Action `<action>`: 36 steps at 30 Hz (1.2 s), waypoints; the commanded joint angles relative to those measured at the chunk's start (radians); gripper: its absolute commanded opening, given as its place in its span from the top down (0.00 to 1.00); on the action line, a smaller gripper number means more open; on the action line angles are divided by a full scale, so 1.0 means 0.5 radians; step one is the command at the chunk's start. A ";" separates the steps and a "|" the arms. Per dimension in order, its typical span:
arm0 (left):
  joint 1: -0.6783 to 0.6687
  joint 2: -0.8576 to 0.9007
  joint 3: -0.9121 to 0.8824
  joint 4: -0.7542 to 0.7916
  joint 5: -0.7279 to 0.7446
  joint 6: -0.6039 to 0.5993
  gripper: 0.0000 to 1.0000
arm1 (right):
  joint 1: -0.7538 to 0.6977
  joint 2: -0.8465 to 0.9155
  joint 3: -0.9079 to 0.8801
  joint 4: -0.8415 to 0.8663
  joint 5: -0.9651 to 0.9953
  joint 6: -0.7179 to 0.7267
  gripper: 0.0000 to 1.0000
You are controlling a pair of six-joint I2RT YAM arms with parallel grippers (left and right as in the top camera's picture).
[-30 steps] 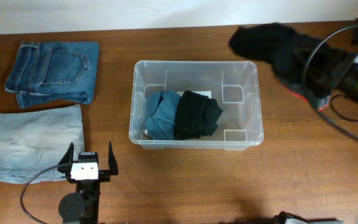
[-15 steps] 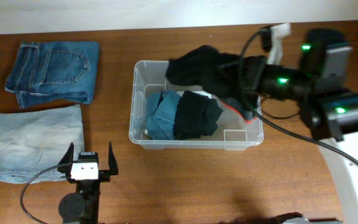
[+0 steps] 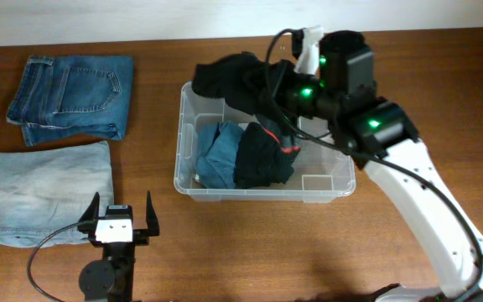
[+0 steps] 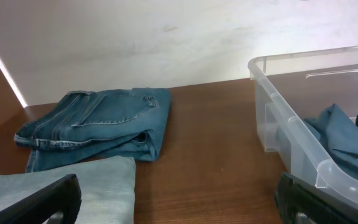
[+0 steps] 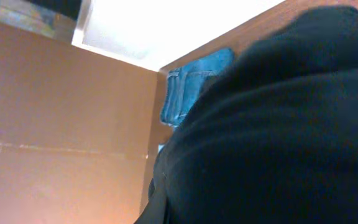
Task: Pack container
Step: 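Lower the black item into the container's right side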
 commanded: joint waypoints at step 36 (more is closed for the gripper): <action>-0.007 -0.015 -0.011 -0.003 -0.008 0.026 0.01 | 0.011 0.299 0.039 -0.790 1.660 -0.422 0.29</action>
